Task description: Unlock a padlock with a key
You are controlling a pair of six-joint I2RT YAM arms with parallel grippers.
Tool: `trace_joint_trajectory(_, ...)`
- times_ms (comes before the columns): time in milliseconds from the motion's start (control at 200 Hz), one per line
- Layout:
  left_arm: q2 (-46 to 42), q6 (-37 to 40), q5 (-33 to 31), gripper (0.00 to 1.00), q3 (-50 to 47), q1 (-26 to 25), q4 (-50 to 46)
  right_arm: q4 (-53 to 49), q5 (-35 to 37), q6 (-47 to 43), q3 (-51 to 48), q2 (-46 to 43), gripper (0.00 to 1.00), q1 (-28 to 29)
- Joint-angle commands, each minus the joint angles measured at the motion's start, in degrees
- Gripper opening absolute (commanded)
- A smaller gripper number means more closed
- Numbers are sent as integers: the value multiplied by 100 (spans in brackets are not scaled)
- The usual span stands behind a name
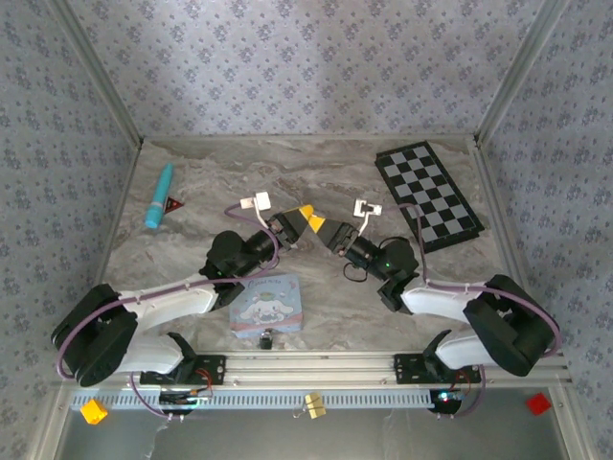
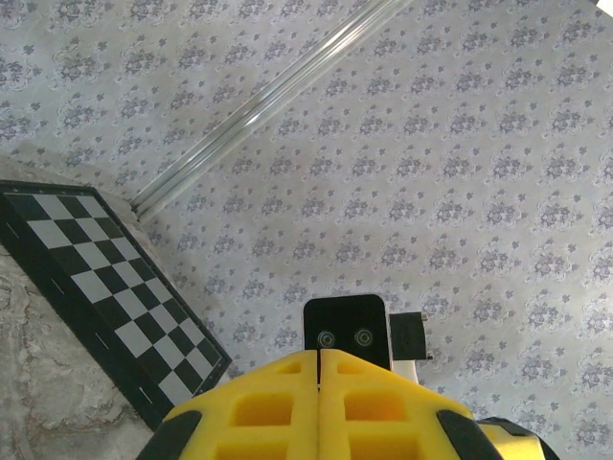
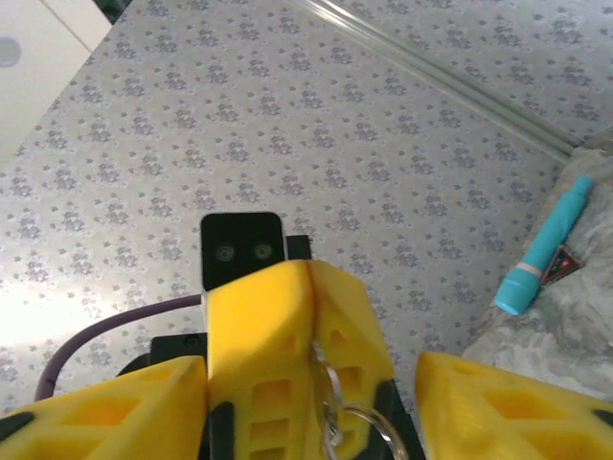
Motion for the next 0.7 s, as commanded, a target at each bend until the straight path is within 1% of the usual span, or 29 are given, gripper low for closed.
trace_joint_trajectory(0, 25, -44, 31, 0, -31, -28, 357, 189, -238, 65, 195, -41, 54, -42)
trace_joint_trajectory(120, 8, -52, 14, 0, -15, -19, 291, 189, -190, 80, 123, -86, 47, -99)
trace_joint_trajectory(185, 4, -54, -12, 0, -13, -18, 275, 188, -139, 122, 77, -96, 36, -131)
trace_joint_trajectory(220, -6, -53, -13, 0, -22, -20, 278, 184, -121, 135, 45, -110, 34, -146)
trace_joint_trajectory(445, -39, -27, -31, 0, 3, -13, 249, 188, -106, 145, -29, -148, 34, -172)
trace_joint_trajectory(700, -78, -18, -66, 0, -4, 15, 220, 186, -92, 174, -64, -106, 30, -212)
